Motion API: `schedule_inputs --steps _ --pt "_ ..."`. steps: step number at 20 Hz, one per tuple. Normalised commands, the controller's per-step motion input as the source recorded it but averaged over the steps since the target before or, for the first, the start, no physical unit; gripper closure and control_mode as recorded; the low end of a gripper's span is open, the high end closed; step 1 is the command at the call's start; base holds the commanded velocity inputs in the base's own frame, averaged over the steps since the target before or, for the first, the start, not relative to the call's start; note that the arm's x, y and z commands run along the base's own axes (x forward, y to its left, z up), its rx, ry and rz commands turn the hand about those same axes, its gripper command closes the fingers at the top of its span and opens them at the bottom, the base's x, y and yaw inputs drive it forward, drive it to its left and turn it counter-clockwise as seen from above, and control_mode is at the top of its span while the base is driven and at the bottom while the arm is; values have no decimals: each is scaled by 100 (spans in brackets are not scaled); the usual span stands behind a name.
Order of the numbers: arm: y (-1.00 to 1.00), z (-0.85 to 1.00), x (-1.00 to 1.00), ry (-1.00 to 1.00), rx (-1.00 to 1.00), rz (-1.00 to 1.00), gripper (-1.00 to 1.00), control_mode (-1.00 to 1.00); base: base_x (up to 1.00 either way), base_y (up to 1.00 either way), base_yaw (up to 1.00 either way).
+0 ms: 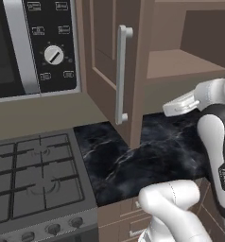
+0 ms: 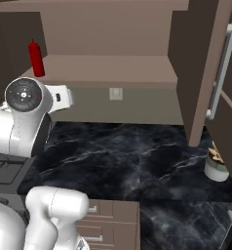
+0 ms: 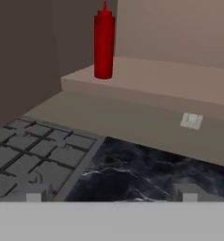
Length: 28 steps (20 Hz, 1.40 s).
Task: Take 2 condiments from the cabinet and move them on the counter near the stove.Make sure the condiments are lined up with each other, next to each other.
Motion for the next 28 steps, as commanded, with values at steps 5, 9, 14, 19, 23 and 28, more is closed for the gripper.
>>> schedule_inputs --steps 5,9,14,19,23,28 --pt "12 37 21 -5 0 0 -100 -100 0 0 0" --pt "25 38 34 0 0 0 -100 -100 0 0 0" --pt "25 14 37 -1 0 0 -100 -100 0 0 0" --pt "20 4 52 2 0 0 -100 -100 0 0 0" --pt "9 0 49 0 0 0 -100 -100 0 0 0" --pt "13 0 44 0 1 0 -100 -100 0 0 0"
